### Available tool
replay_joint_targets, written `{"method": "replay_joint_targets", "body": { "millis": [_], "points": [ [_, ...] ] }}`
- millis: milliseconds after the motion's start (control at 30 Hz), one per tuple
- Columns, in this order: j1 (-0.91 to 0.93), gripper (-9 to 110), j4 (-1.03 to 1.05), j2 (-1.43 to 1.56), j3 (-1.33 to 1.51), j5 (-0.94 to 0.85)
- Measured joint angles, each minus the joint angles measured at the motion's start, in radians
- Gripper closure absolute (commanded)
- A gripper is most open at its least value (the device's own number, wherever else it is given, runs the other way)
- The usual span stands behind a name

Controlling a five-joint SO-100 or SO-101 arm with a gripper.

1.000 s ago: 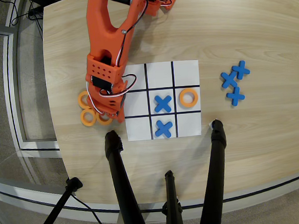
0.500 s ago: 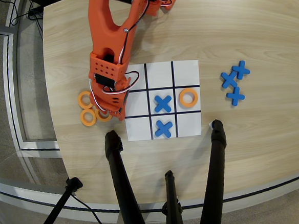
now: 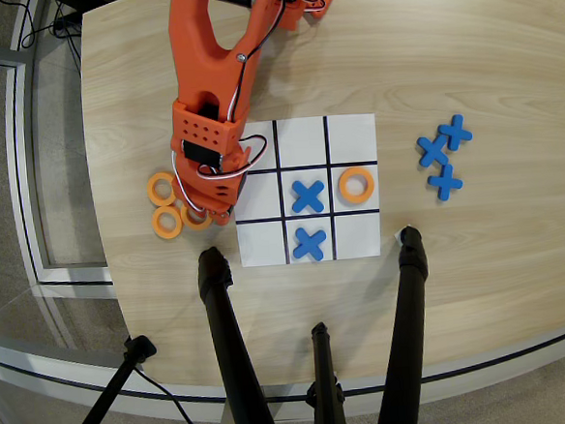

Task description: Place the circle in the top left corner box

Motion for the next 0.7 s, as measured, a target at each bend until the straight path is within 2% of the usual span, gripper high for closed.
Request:
{"method": "replay_joint_targets", "body": {
  "millis": [700],
  "points": [
    [0.0, 102, -0.006, 0.012, 0.009, 0.002]
  ]
}}
